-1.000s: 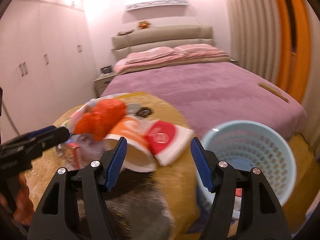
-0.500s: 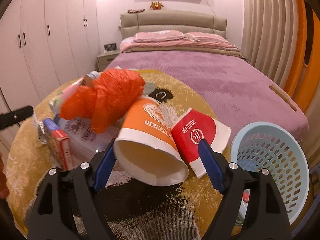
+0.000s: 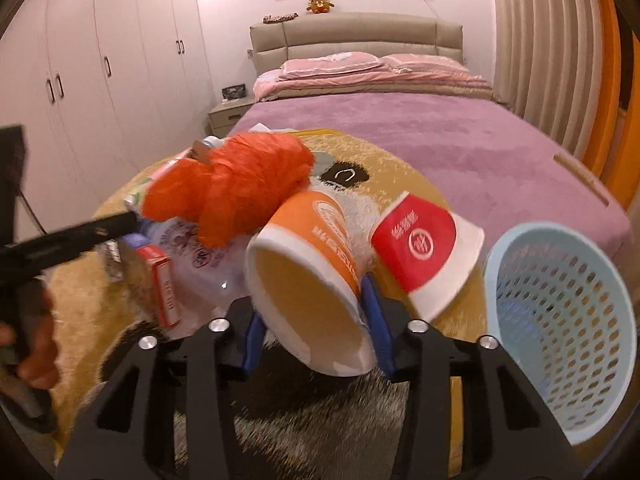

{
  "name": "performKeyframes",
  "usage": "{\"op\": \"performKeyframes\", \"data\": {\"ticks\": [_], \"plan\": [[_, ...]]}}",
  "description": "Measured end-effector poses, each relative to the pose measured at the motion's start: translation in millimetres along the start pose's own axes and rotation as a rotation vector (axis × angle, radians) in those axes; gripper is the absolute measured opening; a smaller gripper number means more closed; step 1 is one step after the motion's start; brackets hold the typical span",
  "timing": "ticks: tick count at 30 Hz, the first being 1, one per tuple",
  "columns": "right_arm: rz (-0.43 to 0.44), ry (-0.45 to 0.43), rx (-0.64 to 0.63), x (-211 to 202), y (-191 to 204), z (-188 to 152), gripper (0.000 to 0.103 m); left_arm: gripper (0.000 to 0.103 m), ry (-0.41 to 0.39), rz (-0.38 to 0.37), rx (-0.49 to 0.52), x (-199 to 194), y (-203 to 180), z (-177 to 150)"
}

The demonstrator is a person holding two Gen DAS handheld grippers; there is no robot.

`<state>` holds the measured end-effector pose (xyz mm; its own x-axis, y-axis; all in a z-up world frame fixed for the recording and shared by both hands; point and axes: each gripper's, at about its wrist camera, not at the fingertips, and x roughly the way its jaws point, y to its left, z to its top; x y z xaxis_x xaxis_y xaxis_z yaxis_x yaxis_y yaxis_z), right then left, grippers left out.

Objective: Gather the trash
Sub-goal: 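Grasp the card box with the left tool while the right tool grasps the orange cup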

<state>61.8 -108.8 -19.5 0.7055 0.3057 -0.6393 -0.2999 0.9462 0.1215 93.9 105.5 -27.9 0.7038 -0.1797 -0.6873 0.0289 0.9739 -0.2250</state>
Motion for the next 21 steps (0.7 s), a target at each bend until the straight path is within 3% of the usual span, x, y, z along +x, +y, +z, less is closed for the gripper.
{"op": "performKeyframes", "data": {"ticks": [4,9,17,19,21], "plan": [[0.025,0.002,0.032,-6.6,-6.1,-3.9,0.040,0.063,0.026,-0.060,0.028,-6.1,-7.0,-7.7],[0.033,-0.002,0.047,-11.1,-7.2,-5.2,0.039,0.062,0.071,-0.120,0.065,-28.2,-13.7,-28.5],[0.044,0.001,0.048,-14.5,-6.2,-8.7,0.039,0.062,0.240,-0.258,0.136,-44.6,-34.9,-76.6],[0.047,-0.003,0.048,-16.9,-6.4,-9.8,0.038,0.067,0.228,-0.220,0.184,-47.3,-44.9,-81.9],[0.047,-0.007,0.049,-20.5,-7.2,-10.7,0.038,0.077,0.164,-0.127,0.251,-50.6,-53.7,-81.2]]}}
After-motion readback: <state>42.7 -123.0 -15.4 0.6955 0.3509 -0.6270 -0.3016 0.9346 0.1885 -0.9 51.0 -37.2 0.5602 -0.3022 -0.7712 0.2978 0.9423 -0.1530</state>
